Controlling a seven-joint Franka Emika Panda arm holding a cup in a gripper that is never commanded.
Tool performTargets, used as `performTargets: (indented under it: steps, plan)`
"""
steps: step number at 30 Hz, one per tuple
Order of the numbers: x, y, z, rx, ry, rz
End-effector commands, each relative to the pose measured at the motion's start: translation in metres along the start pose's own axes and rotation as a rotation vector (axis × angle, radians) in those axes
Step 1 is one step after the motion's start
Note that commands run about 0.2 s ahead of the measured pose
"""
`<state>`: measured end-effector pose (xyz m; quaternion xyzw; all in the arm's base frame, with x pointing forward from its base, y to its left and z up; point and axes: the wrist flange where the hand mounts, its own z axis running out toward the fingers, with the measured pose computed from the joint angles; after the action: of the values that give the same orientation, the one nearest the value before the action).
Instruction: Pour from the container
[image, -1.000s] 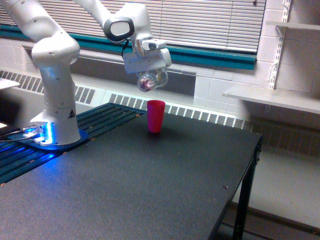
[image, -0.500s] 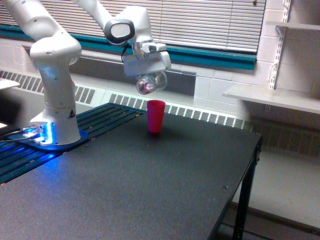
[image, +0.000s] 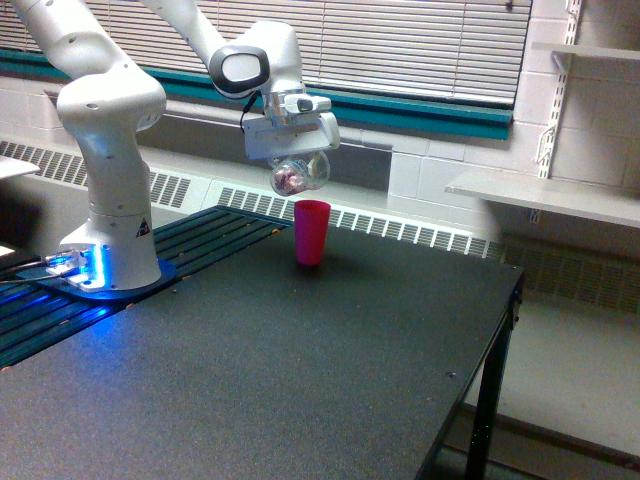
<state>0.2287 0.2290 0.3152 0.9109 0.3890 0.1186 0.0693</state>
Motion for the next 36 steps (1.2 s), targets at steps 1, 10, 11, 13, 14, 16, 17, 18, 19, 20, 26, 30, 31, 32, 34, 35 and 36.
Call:
performTargets:
  steps: [1, 10, 11, 13, 14, 16, 17, 18, 19, 20, 26, 30, 31, 32, 34, 35, 36]
  plan:
    - [-0.012, 0.004, 0.016, -0.013, -0.034, -0.016]
    - [-0.014, 0.001, 0.026, -0.024, -0.049, -0.031]
    - [-0.014, 0.0, 0.027, -0.025, -0.051, -0.033]
    - [-0.014, -0.002, 0.028, -0.026, -0.054, -0.037]
    - [-0.015, -0.002, 0.029, -0.027, -0.057, -0.038]
    - [-0.015, -0.004, 0.031, -0.033, -0.061, -0.044]
    - [-0.015, -0.004, 0.032, -0.034, -0.063, -0.045]
    - [-0.015, -0.004, 0.032, -0.035, -0.063, -0.047]
    - [-0.016, -0.005, 0.033, -0.038, -0.065, -0.048]
    - [-0.016, -0.005, 0.033, -0.04, -0.066, -0.05]
    - [-0.016, -0.003, 0.036, -0.052, -0.07, -0.052]
    - [-0.016, -0.002, 0.037, -0.059, -0.072, -0.048]
    - [-0.016, -0.002, 0.038, -0.061, -0.073, -0.048]
    - [-0.016, -0.001, 0.038, -0.062, -0.072, -0.048]
    - [-0.016, -0.001, 0.039, -0.065, -0.074, -0.05]
    - [-0.016, -0.001, 0.039, -0.066, -0.075, -0.051]
    - [-0.016, -0.002, 0.04, -0.067, -0.076, -0.052]
